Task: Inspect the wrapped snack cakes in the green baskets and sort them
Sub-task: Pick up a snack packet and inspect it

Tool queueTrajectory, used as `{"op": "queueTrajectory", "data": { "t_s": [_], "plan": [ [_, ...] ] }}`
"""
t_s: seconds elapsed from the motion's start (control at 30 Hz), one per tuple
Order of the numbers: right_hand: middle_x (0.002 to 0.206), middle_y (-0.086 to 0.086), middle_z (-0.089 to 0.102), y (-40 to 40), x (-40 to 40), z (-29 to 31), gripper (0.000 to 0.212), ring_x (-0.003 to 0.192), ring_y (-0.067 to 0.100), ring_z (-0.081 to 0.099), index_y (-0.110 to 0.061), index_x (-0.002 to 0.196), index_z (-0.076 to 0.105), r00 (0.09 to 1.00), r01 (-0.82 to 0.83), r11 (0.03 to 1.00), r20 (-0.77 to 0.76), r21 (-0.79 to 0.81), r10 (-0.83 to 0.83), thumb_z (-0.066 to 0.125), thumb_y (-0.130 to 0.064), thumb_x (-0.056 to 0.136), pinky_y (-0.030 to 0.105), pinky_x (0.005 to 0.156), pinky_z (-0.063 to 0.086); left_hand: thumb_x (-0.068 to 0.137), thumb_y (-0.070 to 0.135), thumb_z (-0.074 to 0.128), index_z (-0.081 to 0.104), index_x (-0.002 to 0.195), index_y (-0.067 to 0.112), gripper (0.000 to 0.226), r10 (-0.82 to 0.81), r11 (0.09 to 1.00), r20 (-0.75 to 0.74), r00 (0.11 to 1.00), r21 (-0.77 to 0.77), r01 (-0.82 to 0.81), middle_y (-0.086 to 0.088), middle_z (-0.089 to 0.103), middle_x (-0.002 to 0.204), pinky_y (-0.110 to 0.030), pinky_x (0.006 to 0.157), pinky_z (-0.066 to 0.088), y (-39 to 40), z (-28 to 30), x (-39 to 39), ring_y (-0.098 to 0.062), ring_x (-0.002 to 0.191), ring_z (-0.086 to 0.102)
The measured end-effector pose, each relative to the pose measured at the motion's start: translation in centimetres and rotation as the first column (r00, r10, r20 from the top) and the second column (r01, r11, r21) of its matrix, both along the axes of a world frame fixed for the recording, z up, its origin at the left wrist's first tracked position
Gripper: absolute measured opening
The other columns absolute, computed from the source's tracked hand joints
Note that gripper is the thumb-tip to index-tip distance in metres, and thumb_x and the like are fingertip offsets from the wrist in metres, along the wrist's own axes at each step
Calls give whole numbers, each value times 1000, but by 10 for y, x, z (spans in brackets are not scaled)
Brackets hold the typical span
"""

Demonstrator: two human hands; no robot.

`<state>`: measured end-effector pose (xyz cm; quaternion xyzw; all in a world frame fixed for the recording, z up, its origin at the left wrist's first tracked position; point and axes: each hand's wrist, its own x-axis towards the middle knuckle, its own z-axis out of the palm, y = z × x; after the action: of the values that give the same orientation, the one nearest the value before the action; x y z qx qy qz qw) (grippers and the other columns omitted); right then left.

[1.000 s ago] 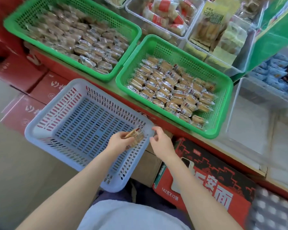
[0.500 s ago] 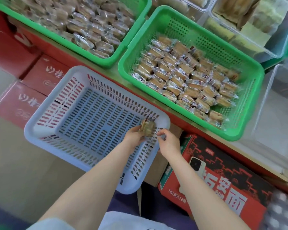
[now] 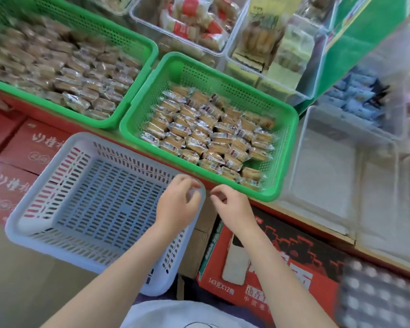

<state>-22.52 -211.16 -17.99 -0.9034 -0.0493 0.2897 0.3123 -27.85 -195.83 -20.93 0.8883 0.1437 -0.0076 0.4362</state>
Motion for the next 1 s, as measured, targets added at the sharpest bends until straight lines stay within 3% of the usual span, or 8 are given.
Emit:
{"op": "queueTrajectory", "data": {
  "t_s": [0.07,0.13,0.2,0.27,0.37,0.6,0.8,1.0],
  "plan": [
    [83,-5,68,-19,15,22,9,78,14,63,-21,101,68,992,71,996,103,54,-76,61,-24,97,27,68,48,92,24,56,71,101,8,23,-51,993,209,977,116,27,-4,62,109,-29,77,46,-17,18,24,-17,97,55],
    [76,-8,66,-40,35,36,4,71,8,61,-24,93,66,970,131,989,199,70,-142,63,-23,96,19,62,45,91,32,51,70,108,10,34,-179,972,244,953,192,133,-7,64,118,-37,90,45,-35,25,56,-20,111,53],
    [76,-8,65,-58,57,42,6,70,6,59,-23,91,65,951,166,985,257,39,-170,63,-22,96,15,60,43,96,42,46,64,128,15,45,-361,902,81,929,285,325,-9,54,142,-46,111,34,-50,26,88,-27,136,43],
    [83,-2,66,-72,81,38,6,75,15,59,-16,93,67,939,176,984,303,-27,-160,62,-18,95,24,66,46,102,51,40,47,148,24,54,-490,777,-112,865,394,491,-5,32,163,-48,124,15,-59,18,114,-26,153,20],
    [91,6,67,-85,111,21,7,84,24,60,-9,94,67,917,116,984,396,-136,-53,61,-10,93,31,70,44,102,61,28,28,158,32,64,-561,647,-295,773,427,632,0,9,170,-49,126,2,-62,3,133,-22,157,0],
    [112,4,63,-76,143,-20,23,109,28,55,-14,115,61,829,-179,870,406,-460,385,63,-21,93,40,93,37,103,59,24,26,159,32,63,-565,612,-355,745,426,666,-3,5,170,-49,126,-1,-63,-5,135,-23,157,-5],
    [112,5,58,-70,153,-31,25,107,26,53,-14,114,61,801,-162,806,401,-570,445,65,-14,90,36,87,41,102,59,25,27,159,32,63,-548,627,-370,750,411,662,-2,4,170,-50,126,-1,-63,-4,137,-22,156,-7],
    [116,9,53,-72,157,-26,24,108,26,49,-9,109,56,811,-181,841,406,-509,421,64,-16,88,37,90,42,98,61,28,27,159,33,67,-544,621,-373,751,423,660,-3,5,170,-53,125,1,-63,-4,136,-22,156,-8]
  ]
}}
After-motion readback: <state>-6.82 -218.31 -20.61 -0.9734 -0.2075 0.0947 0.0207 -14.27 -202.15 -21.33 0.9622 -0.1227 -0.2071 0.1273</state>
